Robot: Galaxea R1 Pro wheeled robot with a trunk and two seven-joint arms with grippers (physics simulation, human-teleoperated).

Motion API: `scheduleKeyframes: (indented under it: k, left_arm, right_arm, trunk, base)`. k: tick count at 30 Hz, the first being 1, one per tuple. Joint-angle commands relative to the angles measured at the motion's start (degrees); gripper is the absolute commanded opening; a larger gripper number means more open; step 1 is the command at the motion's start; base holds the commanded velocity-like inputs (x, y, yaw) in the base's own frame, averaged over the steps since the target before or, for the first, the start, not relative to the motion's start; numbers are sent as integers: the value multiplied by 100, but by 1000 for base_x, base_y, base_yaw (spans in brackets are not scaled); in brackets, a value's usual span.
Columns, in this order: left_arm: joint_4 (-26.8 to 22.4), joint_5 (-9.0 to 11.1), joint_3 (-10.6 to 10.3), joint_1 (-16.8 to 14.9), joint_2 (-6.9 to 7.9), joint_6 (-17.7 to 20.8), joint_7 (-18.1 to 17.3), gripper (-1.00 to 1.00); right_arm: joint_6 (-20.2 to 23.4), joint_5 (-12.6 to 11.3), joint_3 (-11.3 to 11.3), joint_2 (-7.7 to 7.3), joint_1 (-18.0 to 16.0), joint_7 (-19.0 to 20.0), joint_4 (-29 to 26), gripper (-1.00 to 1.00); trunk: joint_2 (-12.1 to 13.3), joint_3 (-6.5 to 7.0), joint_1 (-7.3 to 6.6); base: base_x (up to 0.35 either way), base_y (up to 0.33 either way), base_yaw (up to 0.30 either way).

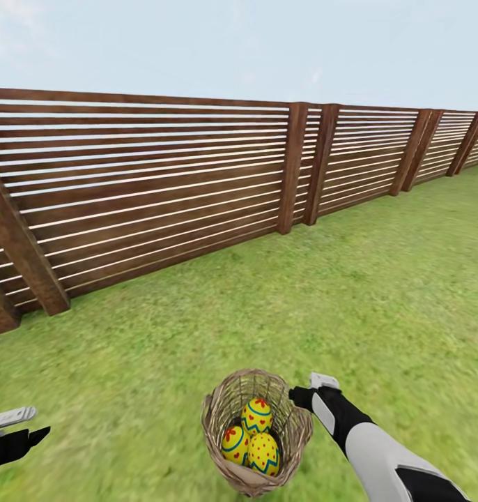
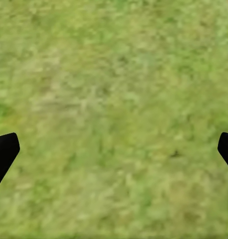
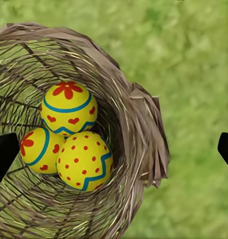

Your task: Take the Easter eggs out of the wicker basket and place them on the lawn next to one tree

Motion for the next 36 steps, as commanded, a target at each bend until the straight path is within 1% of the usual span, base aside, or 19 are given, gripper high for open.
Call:
scheduleKeyframes:
  k: [1, 4, 7, 11, 22, 28, 36]
  left_arm:
    - [-3, 19, 12, -4, -1, 37, -17, 100]
    - [-4, 20, 13, -4, -1, 37, -17, 100]
    - [-4, 19, 11, -4, -1, 37, -18, 100]
    - [-4, 18, 9, -4, -1, 37, -18, 100]
    - [2, 17, 20, -4, -1, 37, -18, 100]
    - [-2, 17, 19, 3, -1, 37, -18, 100]
    - [-33, 19, 11, 17, -1, 37, -18, 100]
  right_arm:
    - [14, -36, -10, -10, 2, -24, -13, 100]
    - [-116, -64, -10, -77, 28, -24, -10, 100]
    - [-268, -79, -9, -110, 45, -24, -8, 100]
    - [-350, -83, -7, -125, 54, -24, -9, 100]
    - [-385, -31, 54, -96, 58, -23, -34, 100]
    - [-389, -28, 52, -84, 59, -23, -39, 100]
    - [-386, -73, 18, -115, 58, -19, -31, 100]
  trunk:
    - [-44, -24, 22]
    - [-165, -78, 88]
    - [-285, -131, 154]
    - [-445, -203, 242]
    - [-887, -401, 483]
    - [-1127, -508, 615]
    - [-1448, -652, 791]
  base:
    - [0, 0, 0]
    - [0, 0, 0]
    - [0, 0, 0]
    - [0, 0, 0]
    - [0, 0, 0]
    - [0, 0, 0]
    - [0, 0, 0]
